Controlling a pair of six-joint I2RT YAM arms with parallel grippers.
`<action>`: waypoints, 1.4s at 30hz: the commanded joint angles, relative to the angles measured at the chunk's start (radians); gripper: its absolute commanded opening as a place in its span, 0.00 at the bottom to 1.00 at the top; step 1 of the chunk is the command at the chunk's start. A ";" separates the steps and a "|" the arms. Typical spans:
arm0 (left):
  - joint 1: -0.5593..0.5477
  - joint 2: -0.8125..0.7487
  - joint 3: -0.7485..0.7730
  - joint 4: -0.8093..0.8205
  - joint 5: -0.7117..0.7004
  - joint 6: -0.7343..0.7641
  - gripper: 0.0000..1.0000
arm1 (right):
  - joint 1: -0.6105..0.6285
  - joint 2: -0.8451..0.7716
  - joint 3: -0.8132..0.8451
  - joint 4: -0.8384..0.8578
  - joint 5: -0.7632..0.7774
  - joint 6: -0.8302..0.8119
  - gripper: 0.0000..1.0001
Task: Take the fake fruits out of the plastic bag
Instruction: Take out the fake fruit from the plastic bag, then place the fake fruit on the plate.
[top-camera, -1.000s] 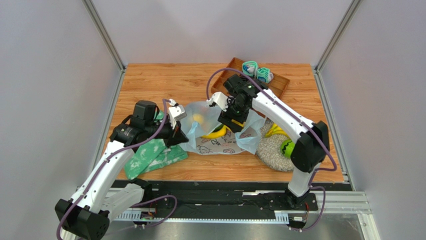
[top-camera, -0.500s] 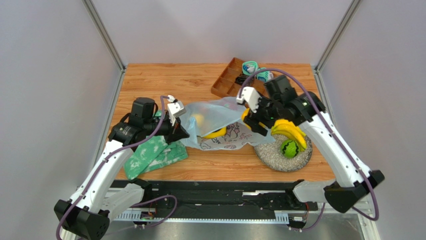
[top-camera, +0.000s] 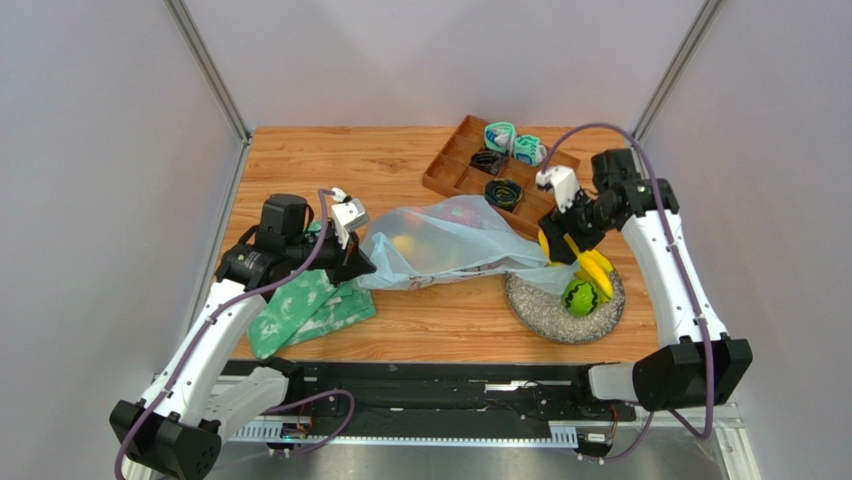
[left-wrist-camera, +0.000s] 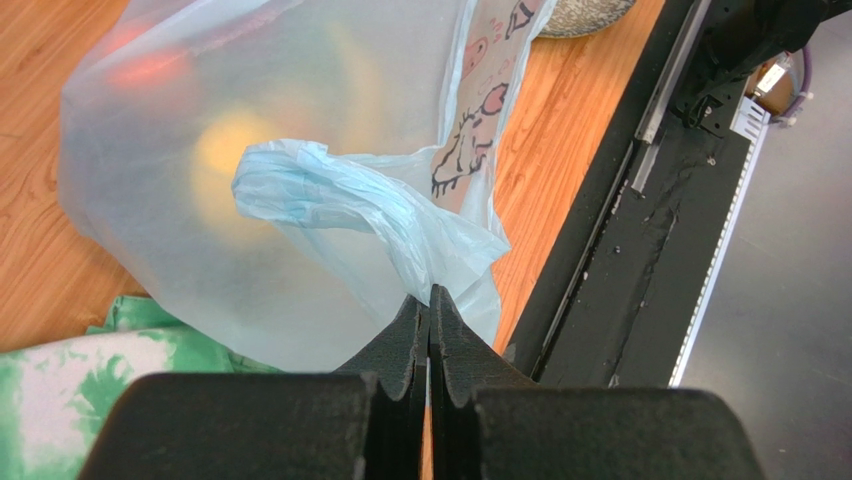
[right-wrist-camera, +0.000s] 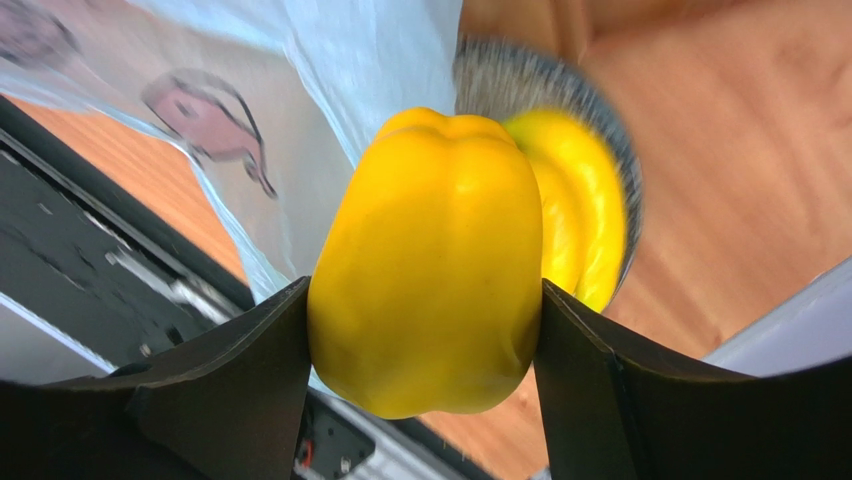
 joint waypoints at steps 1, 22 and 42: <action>0.013 0.005 0.023 0.010 0.005 -0.007 0.00 | -0.003 0.053 0.289 -0.030 -0.332 0.189 0.45; 0.116 0.077 0.209 0.022 0.048 -0.043 0.00 | -0.029 0.228 0.391 0.796 -0.675 1.203 0.47; 0.316 0.073 0.464 0.107 -0.234 -0.175 0.00 | -0.005 0.197 0.438 0.337 -0.319 0.291 0.41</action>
